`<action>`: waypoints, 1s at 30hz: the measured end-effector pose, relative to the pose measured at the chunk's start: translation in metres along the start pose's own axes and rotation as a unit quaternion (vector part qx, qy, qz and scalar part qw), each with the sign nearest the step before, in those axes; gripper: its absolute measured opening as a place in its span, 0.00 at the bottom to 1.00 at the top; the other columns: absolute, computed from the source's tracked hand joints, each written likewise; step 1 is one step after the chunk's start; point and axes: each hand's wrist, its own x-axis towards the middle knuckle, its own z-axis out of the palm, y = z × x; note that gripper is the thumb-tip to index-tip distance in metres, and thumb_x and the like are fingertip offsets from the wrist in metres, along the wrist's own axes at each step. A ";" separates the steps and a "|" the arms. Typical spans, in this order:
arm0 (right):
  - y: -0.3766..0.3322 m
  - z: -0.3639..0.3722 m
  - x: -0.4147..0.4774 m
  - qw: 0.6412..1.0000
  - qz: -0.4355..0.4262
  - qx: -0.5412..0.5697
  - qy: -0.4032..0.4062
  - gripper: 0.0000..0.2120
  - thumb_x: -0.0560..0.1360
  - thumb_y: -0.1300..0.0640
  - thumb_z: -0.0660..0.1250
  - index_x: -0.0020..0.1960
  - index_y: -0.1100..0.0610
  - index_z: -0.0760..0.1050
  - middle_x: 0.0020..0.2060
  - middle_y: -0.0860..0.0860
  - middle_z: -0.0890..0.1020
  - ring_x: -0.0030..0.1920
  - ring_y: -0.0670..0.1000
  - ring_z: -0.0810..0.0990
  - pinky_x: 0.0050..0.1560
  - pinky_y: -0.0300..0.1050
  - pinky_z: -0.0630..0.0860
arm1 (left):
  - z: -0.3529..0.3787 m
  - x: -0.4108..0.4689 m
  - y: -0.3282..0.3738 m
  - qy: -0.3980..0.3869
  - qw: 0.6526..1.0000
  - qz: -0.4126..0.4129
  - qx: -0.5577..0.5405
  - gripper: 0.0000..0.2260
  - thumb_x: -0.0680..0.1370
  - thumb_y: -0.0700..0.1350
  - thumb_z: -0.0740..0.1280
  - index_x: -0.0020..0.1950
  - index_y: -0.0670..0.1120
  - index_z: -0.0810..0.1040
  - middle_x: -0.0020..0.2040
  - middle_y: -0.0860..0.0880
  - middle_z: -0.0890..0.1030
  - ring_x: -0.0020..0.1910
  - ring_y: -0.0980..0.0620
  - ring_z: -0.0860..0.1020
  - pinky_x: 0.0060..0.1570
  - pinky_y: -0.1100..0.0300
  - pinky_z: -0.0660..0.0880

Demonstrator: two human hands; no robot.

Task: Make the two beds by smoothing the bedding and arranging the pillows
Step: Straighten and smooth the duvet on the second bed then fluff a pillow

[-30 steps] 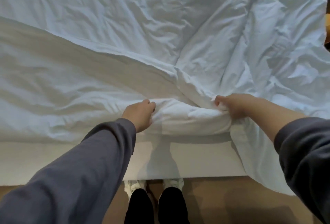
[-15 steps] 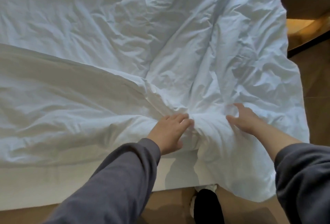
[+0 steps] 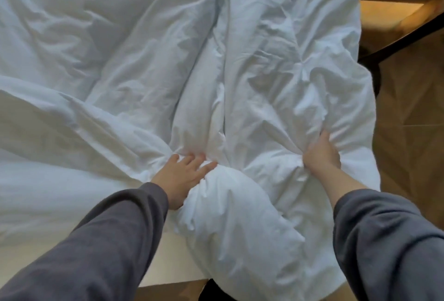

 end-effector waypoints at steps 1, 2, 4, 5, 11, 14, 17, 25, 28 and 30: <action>0.005 -0.001 0.003 0.995 -0.051 -0.079 0.013 0.27 0.76 0.63 0.62 0.74 0.56 0.59 0.59 0.63 0.76 0.58 0.65 0.76 0.54 0.55 0.74 | -0.001 0.002 -0.001 0.002 1.000 0.005 -0.010 0.39 0.76 0.49 0.64 0.79 0.52 0.43 0.76 0.47 0.55 0.73 0.46 0.60 0.69 0.49 0.59; 0.015 -0.007 0.006 0.982 -0.091 -0.165 0.018 0.22 0.77 0.64 0.60 0.70 0.57 0.64 0.57 0.61 0.77 0.57 0.64 0.77 0.50 0.53 0.74 | -0.003 0.003 -0.001 0.004 1.000 0.016 -0.023 0.37 0.76 0.51 0.63 0.79 0.52 0.45 0.74 0.49 0.60 0.72 0.48 0.63 0.68 0.50 0.59; 0.046 -0.029 0.008 0.947 -0.107 -0.303 0.011 0.15 0.79 0.63 0.57 0.65 0.57 0.69 0.56 0.59 0.78 0.55 0.61 0.78 0.46 0.50 0.73 | -0.004 0.004 0.001 0.004 0.998 0.046 -0.039 0.33 0.75 0.56 0.62 0.77 0.53 0.52 0.68 0.51 0.68 0.67 0.50 0.69 0.65 0.50 0.62; 0.065 -0.041 0.008 0.937 -0.090 -0.338 -0.001 0.15 0.79 0.63 0.55 0.65 0.58 0.69 0.57 0.58 0.77 0.56 0.60 0.78 0.48 0.50 0.73 | -0.005 0.002 0.004 -0.002 0.997 0.058 -0.046 0.33 0.74 0.58 0.63 0.76 0.53 0.55 0.65 0.52 0.70 0.64 0.50 0.71 0.63 0.50 0.63; 0.087 -0.044 0.002 0.963 -0.041 -0.256 -0.078 0.23 0.79 0.62 0.58 0.73 0.61 0.61 0.64 0.61 0.73 0.61 0.61 0.76 0.57 0.52 0.73 | 0.002 -0.011 0.018 -0.016 0.997 0.064 -0.039 0.42 0.70 0.66 0.65 0.77 0.51 0.53 0.70 0.49 0.67 0.69 0.47 0.68 0.69 0.46 0.57; 0.056 -0.030 -0.018 0.983 0.010 -0.165 -0.079 0.31 0.79 0.57 0.61 0.78 0.61 0.52 0.75 0.60 0.59 0.68 0.64 0.68 0.63 0.56 0.69 | -0.001 -0.021 0.016 0.007 0.996 0.067 -0.056 0.39 0.70 0.66 0.64 0.75 0.52 0.56 0.65 0.49 0.71 0.64 0.47 0.72 0.67 0.47 0.60; 0.032 -0.019 -0.052 0.985 -0.038 -0.138 -0.096 0.40 0.76 0.46 0.66 0.78 0.49 0.44 0.76 0.58 0.53 0.71 0.65 0.63 0.66 0.63 0.67 | -0.006 -0.031 0.016 0.025 0.995 0.060 -0.071 0.32 0.72 0.64 0.63 0.72 0.53 0.59 0.60 0.50 0.74 0.58 0.48 0.74 0.64 0.50 0.63; 0.001 0.038 -0.064 0.953 -0.195 -0.228 -0.043 0.23 0.78 0.60 0.61 0.72 0.54 0.60 0.57 0.60 0.76 0.54 0.62 0.79 0.46 0.50 0.71 | 0.016 -0.025 0.006 0.075 0.992 0.044 -0.095 0.35 0.73 0.63 0.64 0.75 0.54 0.55 0.66 0.51 0.68 0.68 0.49 0.67 0.71 0.46 0.56; -0.002 0.043 -0.058 0.919 -0.246 -0.309 -0.028 0.15 0.79 0.66 0.56 0.62 0.57 0.72 0.54 0.57 0.80 0.54 0.60 0.80 0.50 0.50 0.73 | 0.026 -0.020 0.007 0.105 0.989 0.050 -0.088 0.33 0.72 0.63 0.63 0.74 0.55 0.57 0.65 0.51 0.69 0.66 0.49 0.68 0.69 0.47 0.57; 0.011 0.038 -0.054 0.897 -0.245 -0.366 -0.030 0.15 0.79 0.66 0.55 0.61 0.59 0.75 0.55 0.56 0.80 0.56 0.59 0.80 0.53 0.50 0.75 | 0.029 -0.018 0.007 0.114 0.989 0.047 -0.087 0.32 0.73 0.62 0.63 0.74 0.55 0.58 0.65 0.52 0.69 0.66 0.49 0.68 0.70 0.46 0.56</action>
